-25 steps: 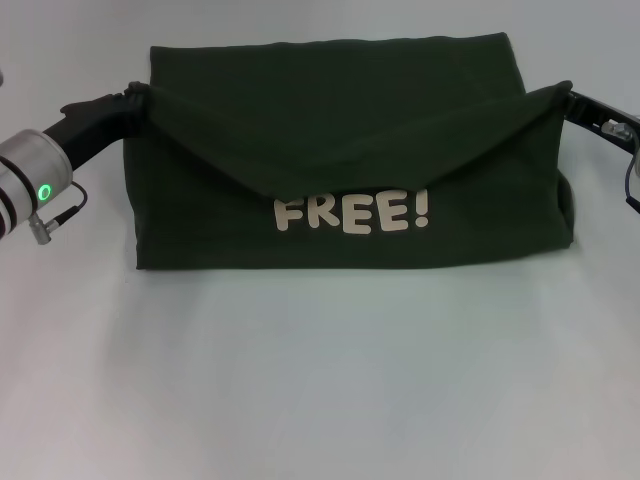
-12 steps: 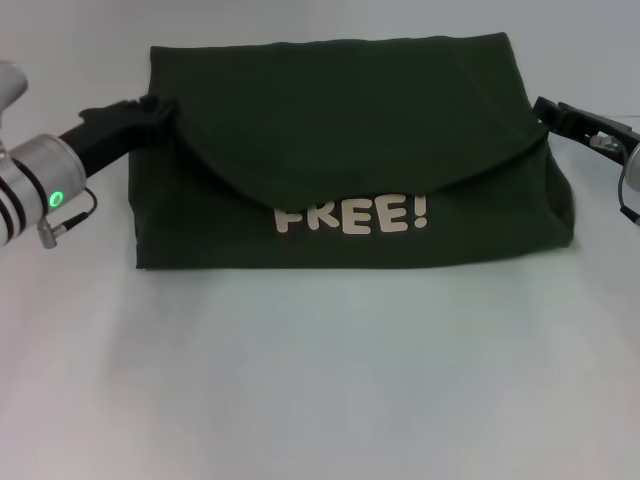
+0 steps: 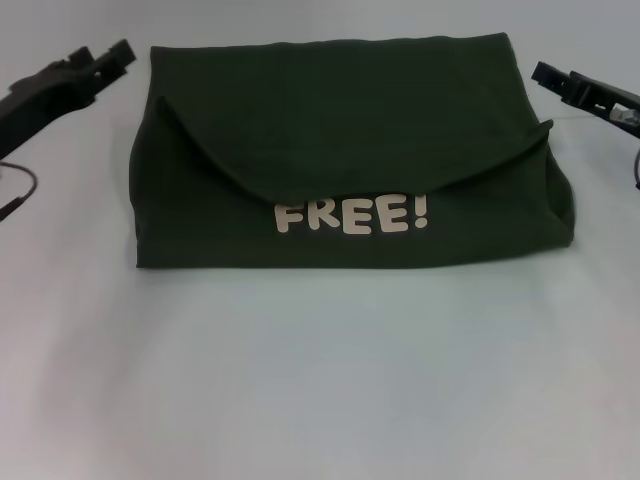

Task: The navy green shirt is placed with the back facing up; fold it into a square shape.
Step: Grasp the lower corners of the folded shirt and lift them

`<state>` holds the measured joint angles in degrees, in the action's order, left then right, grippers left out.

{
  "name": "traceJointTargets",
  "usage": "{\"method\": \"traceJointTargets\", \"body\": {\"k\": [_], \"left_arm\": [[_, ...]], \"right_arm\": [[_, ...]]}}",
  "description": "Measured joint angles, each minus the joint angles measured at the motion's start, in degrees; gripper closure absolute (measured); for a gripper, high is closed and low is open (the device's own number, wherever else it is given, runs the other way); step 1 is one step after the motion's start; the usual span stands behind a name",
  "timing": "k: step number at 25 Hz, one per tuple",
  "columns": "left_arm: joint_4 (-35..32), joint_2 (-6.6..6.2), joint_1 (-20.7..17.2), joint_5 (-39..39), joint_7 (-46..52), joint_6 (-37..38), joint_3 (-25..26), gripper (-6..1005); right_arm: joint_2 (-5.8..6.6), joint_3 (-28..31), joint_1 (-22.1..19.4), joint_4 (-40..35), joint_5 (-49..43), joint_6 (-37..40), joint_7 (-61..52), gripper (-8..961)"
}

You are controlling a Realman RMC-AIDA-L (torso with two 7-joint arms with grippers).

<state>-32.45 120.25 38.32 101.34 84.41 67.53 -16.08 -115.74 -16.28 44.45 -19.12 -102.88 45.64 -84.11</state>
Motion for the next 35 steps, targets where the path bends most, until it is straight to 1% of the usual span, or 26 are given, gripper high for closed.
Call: {"method": "traceJointTargets", "body": {"k": [1, 2, 3, 4, 5, 6, 7, 10, 11, 13, 14, 19, 26, 30, 35], "left_arm": [[-0.5, 0.09, -0.9, -0.4, 0.6, 1.7, 0.1, 347], [-0.9, 0.22, -1.9, -0.7, 1.1, 3.4, 0.3, 336], [-1.5, 0.66, -3.8, -1.2, 1.6, 6.1, 0.6, 325], [-1.7, 0.8, -4.4, -1.2, 1.8, 6.8, 0.7, 315], [-1.7, 0.8, -4.4, -1.2, 1.8, 6.8, 0.7, 305], [-2.1, 0.99, -5.2, -1.2, 1.9, 8.1, 0.7, 294], [-2.5, 1.21, -6.1, -1.1, 2.0, 9.5, 0.6, 294], [-3.5, 1.92, -7.9, -0.8, 1.6, 13.0, -0.3, 293], [-3.7, 2.09, -8.3, -0.7, 1.3, 13.5, -0.7, 293], [-4.4, 2.49, -9.4, -0.6, 0.7, 14.2, -2.1, 293], [-4.6, 2.74, -10.0, -0.6, 0.3, 14.2, -2.8, 293], [-4.3, 3.52, -10.8, -0.6, -2.2, 13.8, -3.6, 294], [-2.6, 3.59, -10.7, -0.6, -3.1, 11.2, -3.7, 296], [-1.8, 3.59, -10.6, -0.5, -4.0, 9.5, -3.8, 297], [-1.6, 3.59, -11.1, 0.8, -4.1, 5.3, -4.8, 297]], "right_arm": [[0.27, 0.0, -0.5, 0.0, 0.0, 1.5, -0.4, 354], [0.53, 0.0, -1.2, 0.0, -0.1, 3.4, -1.1, 355], [1.19, -0.2, -2.5, -0.1, -0.2, 7.4, -2.7, 355], [1.54, -0.6, -3.2, -0.3, -0.3, 9.2, -4.0, 356], [1.54, -0.6, -3.2, -0.3, -0.3, 9.2, -4.0, 356], [2.23, -2.2, -4.8, -0.9, -0.5, 13.0, -7.0, 357], [2.23, -2.2, -4.8, -0.9, -0.5, 13.0, -7.0, 358], [2.74, -5.4, -7.2, -2.4, -0.6, 18.0, -9.3, 360], [2.79, -6.9, -8.7, -3.2, -0.6, 20.7, -9.6, 360], [2.73, -7.4, -9.5, -3.5, -0.6, 21.6, -9.5, 361], [2.43, -7.8, -10.6, -4.0, -0.6, 22.7, -9.1, 362], [1.74, -7.9, -11.8, -4.7, -0.6, 21.9, -7.9, 365], [1.69, -7.5, -12.5, -5.1, -0.3, 21.2, -7.2, 366], [1.39, -7.7, -12.5, -5.1, -0.2, 20.6, -7.2, 365], [0.85, -8.1, -12.5, -5.2, -0.4, 20.7, -7.6, 365]]}}
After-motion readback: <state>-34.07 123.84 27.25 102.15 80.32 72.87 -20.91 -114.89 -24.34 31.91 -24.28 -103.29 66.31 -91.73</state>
